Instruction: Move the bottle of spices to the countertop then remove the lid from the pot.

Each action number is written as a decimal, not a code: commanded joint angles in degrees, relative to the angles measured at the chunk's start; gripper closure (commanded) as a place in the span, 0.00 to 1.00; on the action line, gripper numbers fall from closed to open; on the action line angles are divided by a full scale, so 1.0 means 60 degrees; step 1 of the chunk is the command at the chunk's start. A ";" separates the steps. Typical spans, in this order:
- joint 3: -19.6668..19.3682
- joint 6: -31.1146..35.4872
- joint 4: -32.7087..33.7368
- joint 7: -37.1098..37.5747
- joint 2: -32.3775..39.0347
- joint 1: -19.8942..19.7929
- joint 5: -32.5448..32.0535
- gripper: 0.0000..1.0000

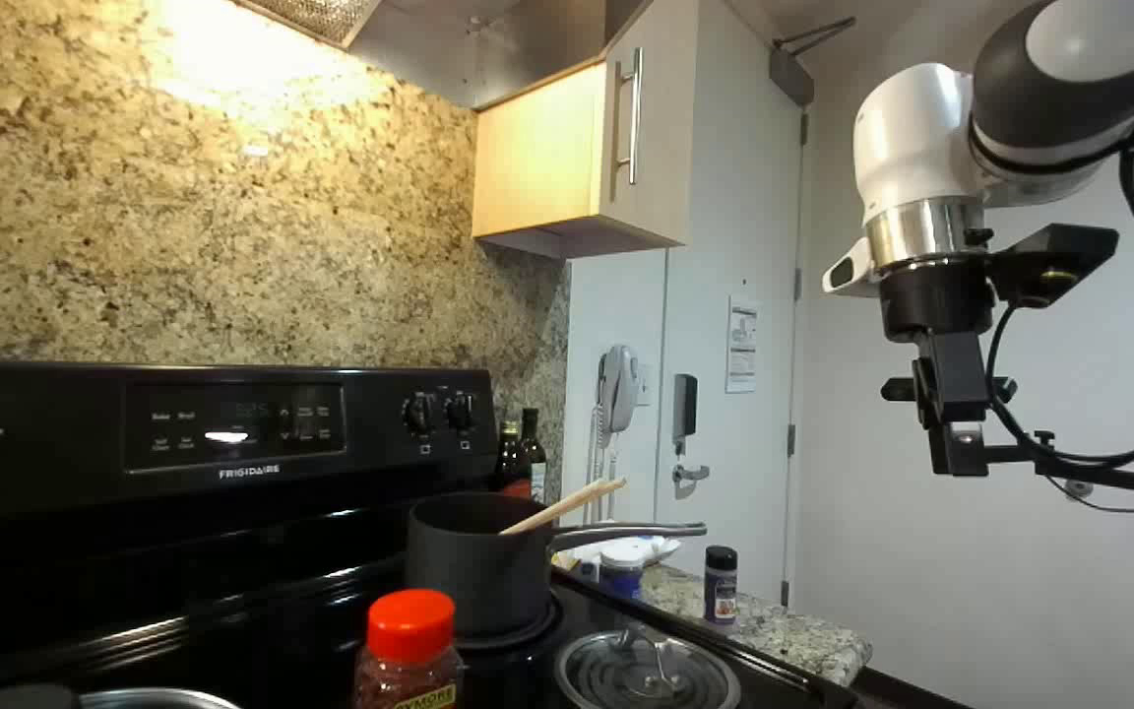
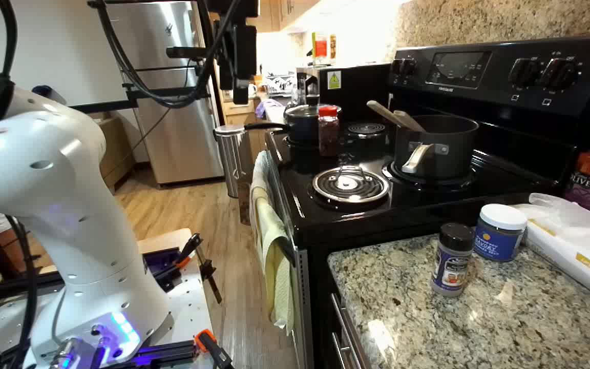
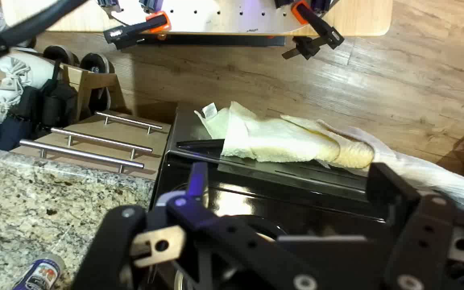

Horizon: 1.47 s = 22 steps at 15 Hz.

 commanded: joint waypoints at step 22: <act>0.3212 0.0190 0.6160 0.6767 0.6860 0.0241 0.0792 0.00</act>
